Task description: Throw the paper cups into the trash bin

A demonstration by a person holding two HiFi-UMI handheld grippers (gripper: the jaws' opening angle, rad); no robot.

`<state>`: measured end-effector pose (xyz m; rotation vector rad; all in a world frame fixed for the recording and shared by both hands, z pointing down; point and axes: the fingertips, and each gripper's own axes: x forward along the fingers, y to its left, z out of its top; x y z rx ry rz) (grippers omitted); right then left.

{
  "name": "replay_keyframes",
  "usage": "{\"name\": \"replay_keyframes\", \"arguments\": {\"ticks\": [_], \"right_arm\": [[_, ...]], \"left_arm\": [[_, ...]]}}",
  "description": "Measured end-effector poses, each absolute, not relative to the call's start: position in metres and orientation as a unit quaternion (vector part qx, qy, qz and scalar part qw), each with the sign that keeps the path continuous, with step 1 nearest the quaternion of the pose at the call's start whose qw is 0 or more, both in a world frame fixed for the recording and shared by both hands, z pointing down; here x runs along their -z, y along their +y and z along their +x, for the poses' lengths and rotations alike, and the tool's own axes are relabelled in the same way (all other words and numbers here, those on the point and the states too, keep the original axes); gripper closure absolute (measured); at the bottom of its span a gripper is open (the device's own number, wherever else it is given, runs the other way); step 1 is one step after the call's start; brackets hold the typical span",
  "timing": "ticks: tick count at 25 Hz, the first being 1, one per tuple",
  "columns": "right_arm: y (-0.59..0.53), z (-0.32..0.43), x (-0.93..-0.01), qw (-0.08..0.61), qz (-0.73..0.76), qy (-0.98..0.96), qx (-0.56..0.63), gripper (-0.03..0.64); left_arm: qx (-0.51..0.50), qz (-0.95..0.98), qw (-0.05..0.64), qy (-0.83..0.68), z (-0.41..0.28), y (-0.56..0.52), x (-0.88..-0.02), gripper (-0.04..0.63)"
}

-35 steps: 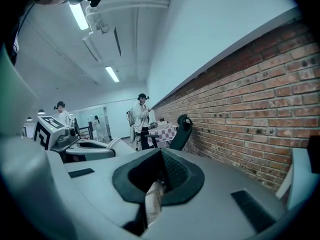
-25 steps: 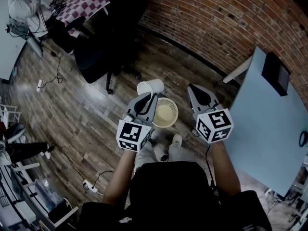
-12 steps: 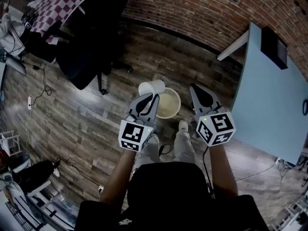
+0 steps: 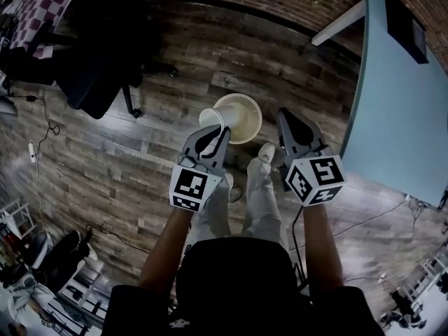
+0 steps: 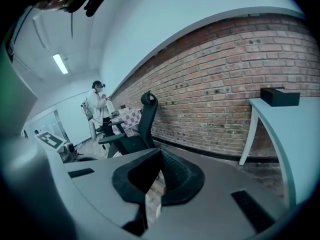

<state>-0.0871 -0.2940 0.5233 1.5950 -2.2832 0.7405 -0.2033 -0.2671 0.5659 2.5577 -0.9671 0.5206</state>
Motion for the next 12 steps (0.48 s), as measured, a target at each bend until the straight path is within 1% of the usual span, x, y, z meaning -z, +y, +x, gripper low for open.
{"name": "replay_keyframes", "arguments": {"ticks": [6,12], "right_arm": [[-0.285,-0.07,-0.591,0.142,0.561,-0.764,-0.286,0.614],[-0.283,-0.075,-0.656,0.145,0.566,-0.753,-0.303,0.612]], "left_arm": [[-0.217,0.901,0.201,-0.316,-0.187,-0.262,-0.644,0.566],[-0.244,0.898,0.214,-0.297,-0.182,-0.256,-0.72,0.566]]}}
